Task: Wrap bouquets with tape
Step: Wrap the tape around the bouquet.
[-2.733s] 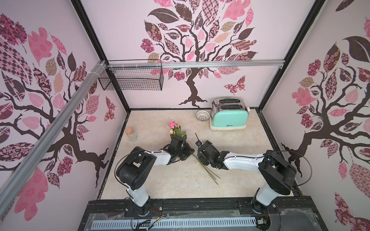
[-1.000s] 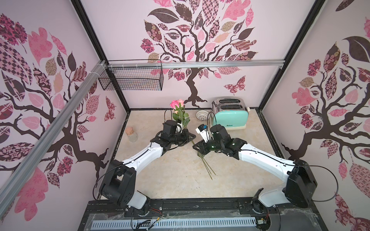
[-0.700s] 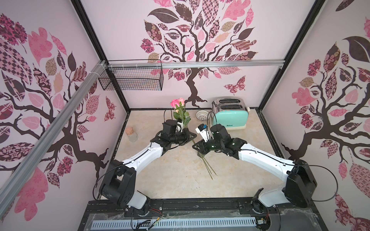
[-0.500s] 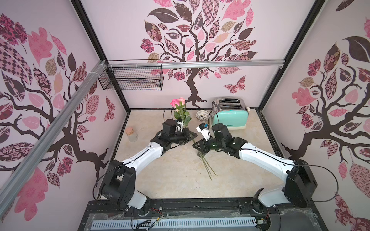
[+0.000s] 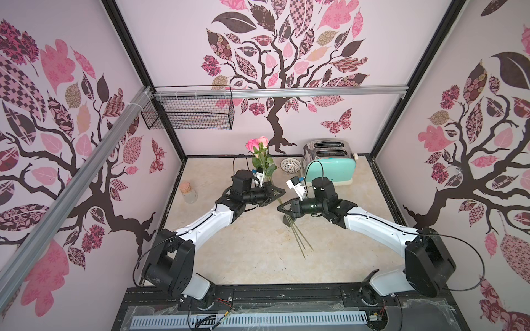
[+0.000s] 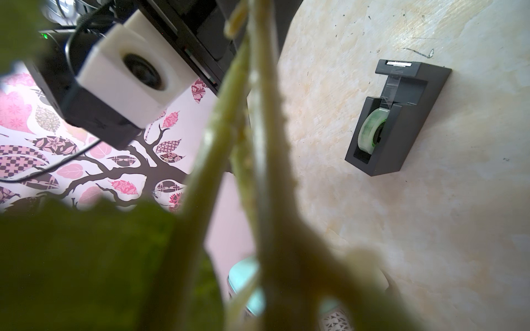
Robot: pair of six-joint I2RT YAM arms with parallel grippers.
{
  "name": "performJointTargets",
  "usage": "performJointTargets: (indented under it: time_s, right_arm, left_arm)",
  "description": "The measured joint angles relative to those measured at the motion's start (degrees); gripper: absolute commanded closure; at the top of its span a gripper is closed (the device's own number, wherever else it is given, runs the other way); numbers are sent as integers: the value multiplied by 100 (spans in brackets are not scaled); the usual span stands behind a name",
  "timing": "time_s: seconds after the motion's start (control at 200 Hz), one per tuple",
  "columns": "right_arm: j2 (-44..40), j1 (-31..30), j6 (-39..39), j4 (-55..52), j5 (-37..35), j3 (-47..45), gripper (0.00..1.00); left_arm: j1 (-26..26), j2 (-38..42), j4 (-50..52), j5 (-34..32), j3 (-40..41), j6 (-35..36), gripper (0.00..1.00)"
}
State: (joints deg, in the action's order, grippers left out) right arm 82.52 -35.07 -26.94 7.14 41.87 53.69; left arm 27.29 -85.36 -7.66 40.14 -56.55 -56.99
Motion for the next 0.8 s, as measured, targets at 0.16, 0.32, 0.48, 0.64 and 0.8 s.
performJointTargets:
  time_s: [0.16, 0.32, 0.48, 0.64, 0.8]
  right_arm:
    - [-2, 0, 61, -48, -37, 13, 100]
    - [-4, -63, 487, -586, -474, 210, 100]
    - [-4, -284, 1045, -1298, -1572, 496, 100]
    - [-4, -713, 1456, -1812, -3018, 608, 100]
    - [-4, -1121, 1707, -2146, -4249, 614, 100]
  left_arm:
    - [0, 0, -31, -2, 0, 2, 84]
    - [2, 0, 190, -260, 0, -20, 66]
    - [26, 7, 621, -662, 0, -243, 64]
    - [258, 46, 1027, -1108, -2, -507, 65]
    - [501, 48, 1445, -1412, -83, -802, 72]
